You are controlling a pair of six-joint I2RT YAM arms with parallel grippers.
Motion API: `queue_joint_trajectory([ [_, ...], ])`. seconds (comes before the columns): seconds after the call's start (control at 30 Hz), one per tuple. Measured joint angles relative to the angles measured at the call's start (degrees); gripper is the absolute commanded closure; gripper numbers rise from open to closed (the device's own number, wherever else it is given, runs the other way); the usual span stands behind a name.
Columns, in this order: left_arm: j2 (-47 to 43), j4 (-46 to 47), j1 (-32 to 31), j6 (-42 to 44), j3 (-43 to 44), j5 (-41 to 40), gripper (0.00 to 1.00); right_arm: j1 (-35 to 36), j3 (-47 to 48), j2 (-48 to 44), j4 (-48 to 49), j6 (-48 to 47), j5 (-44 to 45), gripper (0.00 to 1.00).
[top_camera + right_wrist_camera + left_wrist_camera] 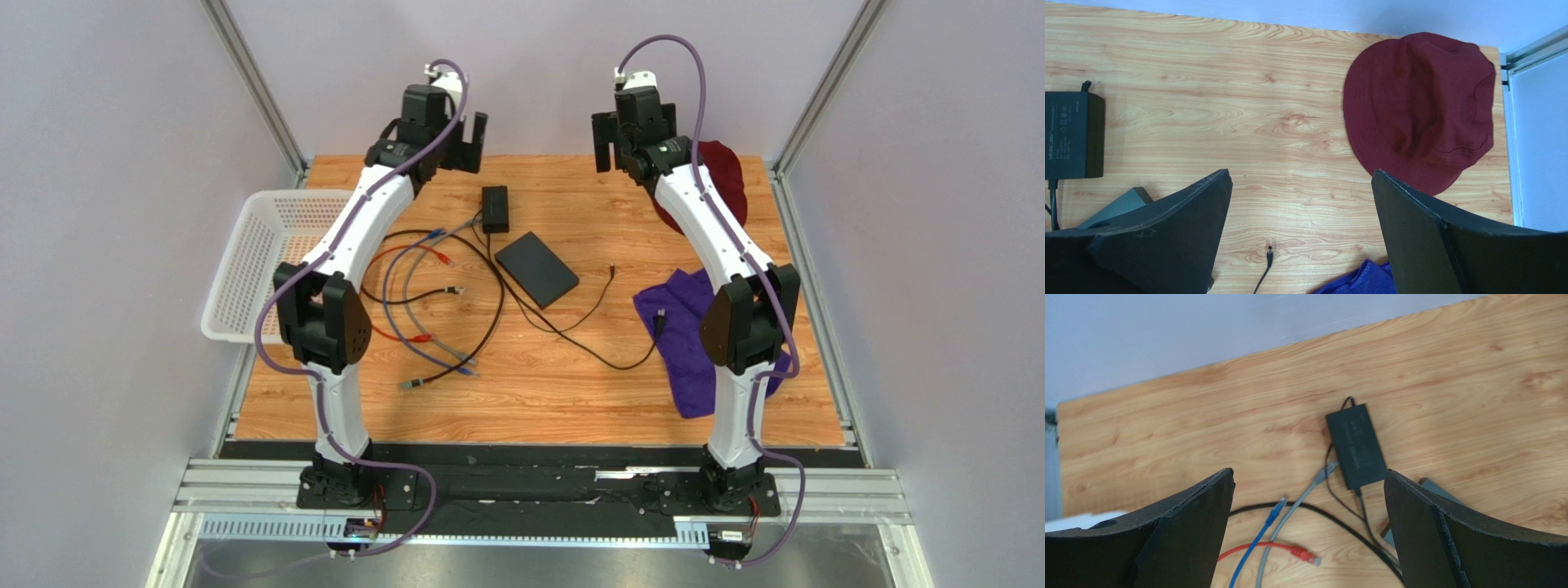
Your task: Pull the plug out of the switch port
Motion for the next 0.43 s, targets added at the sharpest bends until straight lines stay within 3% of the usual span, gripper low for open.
queue_joint_trajectory([
  [0.27,-8.2,-0.1,7.3,-1.0,-3.9,-2.8,0.01,-2.0,1.4,0.0,-0.2,-1.4,0.3,0.07],
  [0.43,-9.0,0.9,7.1,0.2,-3.9,-3.2,0.01,-2.8,3.8,0.0,-0.2,-1.4,0.3,0.07],
])
